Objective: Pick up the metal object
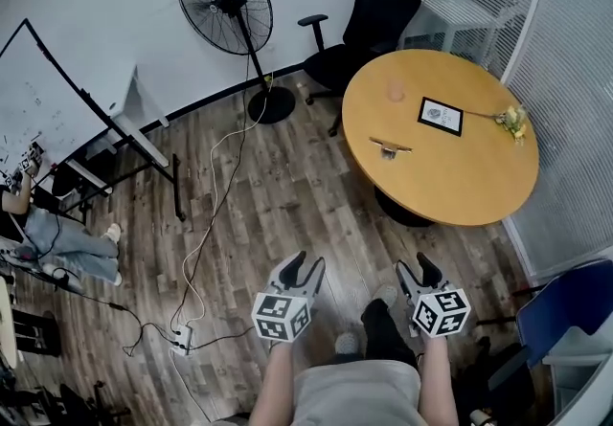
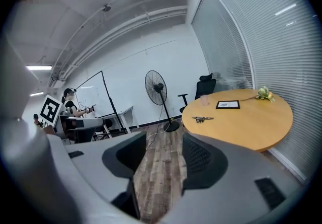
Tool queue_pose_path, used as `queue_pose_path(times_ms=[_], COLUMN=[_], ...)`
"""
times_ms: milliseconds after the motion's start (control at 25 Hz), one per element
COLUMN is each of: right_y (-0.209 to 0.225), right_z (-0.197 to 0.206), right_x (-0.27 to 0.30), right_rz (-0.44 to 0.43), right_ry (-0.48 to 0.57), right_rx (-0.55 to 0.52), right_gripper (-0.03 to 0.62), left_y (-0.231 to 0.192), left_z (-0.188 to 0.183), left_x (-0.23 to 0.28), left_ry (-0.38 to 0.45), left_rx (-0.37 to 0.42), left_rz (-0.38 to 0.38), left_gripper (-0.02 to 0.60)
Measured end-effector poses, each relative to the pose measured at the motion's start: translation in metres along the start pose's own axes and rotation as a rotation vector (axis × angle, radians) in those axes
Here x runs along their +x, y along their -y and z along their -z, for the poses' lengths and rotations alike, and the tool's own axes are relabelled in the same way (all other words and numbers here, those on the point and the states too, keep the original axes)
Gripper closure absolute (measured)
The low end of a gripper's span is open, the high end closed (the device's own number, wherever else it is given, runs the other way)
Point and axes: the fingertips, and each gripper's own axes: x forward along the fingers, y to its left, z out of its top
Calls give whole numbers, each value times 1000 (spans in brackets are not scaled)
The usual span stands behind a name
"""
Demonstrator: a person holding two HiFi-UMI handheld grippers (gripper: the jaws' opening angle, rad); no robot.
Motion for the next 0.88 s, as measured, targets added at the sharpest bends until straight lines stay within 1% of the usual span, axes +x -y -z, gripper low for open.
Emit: queue_pose_path(times_ms=[160,280,520,720,880], right_y=[9,21,41,61,87], right_z=[-11,-23,-51,-74,-93], right_x=[18,37,86,127,158], right_rz=[2,5,-11,-11,-3], right_ry=[12,29,41,22,-7], right_rx=[-5,3,-13,-21,-28], right_gripper=[387,387,387,383,382], left_y=[-8,-11,-24,-38,-43], left_z=[-8,-17,-45,-65,-85], left_x=[20,44,96,141,184], left_ry=[10,6,12,-11,-25], left_rx=[-1,17,47,53,50], left_rz=[6,24,34,50,71], left_gripper=[422,422,422,422,422])
